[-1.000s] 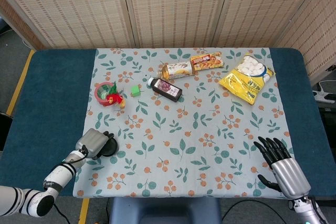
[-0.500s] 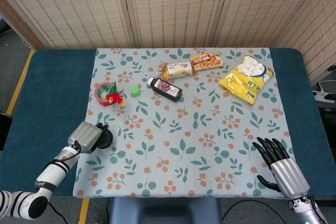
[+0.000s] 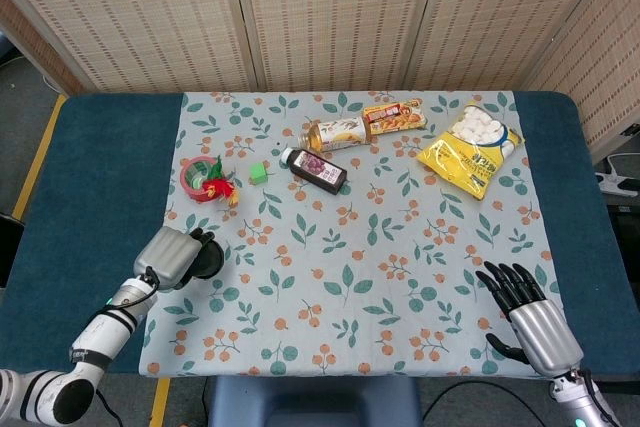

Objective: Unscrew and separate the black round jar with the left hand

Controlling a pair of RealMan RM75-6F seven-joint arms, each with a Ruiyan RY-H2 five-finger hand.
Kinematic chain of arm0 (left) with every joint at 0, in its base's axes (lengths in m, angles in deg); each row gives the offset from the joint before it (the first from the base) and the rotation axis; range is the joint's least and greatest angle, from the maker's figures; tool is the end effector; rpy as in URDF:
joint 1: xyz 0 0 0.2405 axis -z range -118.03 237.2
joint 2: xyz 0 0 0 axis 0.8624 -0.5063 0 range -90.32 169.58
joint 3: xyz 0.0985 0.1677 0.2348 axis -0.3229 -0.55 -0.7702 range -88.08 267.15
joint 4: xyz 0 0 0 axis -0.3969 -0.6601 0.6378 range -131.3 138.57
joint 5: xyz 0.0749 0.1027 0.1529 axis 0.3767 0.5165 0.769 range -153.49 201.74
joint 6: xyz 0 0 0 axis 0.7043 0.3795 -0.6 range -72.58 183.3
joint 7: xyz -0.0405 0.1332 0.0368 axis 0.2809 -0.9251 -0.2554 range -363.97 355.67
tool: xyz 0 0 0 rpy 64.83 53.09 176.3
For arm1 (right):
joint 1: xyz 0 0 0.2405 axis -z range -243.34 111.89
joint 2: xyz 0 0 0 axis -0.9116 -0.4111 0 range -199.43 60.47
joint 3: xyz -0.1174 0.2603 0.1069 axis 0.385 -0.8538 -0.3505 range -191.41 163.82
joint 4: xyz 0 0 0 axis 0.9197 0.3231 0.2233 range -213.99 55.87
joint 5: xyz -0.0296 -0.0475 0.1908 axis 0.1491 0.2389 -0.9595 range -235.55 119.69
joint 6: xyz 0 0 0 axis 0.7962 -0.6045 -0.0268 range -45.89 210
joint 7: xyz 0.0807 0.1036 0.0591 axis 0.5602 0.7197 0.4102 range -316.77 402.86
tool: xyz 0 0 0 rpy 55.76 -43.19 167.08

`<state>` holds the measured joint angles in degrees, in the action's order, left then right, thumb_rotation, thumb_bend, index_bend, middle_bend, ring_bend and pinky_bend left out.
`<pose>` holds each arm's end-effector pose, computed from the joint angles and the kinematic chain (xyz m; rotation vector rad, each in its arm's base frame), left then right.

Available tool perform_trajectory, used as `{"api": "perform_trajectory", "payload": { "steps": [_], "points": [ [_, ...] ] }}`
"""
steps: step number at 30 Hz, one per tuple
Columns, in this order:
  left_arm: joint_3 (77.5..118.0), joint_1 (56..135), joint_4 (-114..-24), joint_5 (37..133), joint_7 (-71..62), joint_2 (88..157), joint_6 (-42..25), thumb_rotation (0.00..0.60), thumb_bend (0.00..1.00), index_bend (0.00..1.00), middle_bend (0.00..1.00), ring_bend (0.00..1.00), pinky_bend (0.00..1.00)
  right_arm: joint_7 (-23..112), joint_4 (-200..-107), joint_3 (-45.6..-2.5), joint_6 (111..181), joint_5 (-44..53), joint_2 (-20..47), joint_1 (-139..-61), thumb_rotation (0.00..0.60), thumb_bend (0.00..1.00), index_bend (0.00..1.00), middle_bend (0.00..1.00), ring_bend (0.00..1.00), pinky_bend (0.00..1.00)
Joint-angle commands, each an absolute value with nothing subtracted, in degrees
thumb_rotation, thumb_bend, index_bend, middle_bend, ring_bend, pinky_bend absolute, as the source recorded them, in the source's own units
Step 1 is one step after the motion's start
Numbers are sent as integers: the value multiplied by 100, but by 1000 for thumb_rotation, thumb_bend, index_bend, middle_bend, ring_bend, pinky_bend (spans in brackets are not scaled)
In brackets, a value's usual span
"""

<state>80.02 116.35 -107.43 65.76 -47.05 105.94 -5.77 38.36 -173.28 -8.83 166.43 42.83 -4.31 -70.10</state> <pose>-0.1837 0.3454 0.0902 -2.0412 -0.6914 -0.3764 -0.3212 -0.1470 0.1495 1.6946 -0.8796 0.9254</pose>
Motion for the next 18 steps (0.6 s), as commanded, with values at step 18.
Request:
{"api": "perform_trajectory", "payload": {
  "steps": [18],
  "points": [
    [8403,11474,-10892,6598,-4769,10644,-423,600,786,785,856,686,921,3964,-17316,-843,16750,4372,-498,-6977,600,119,0,0,0,0]
  ]
}}
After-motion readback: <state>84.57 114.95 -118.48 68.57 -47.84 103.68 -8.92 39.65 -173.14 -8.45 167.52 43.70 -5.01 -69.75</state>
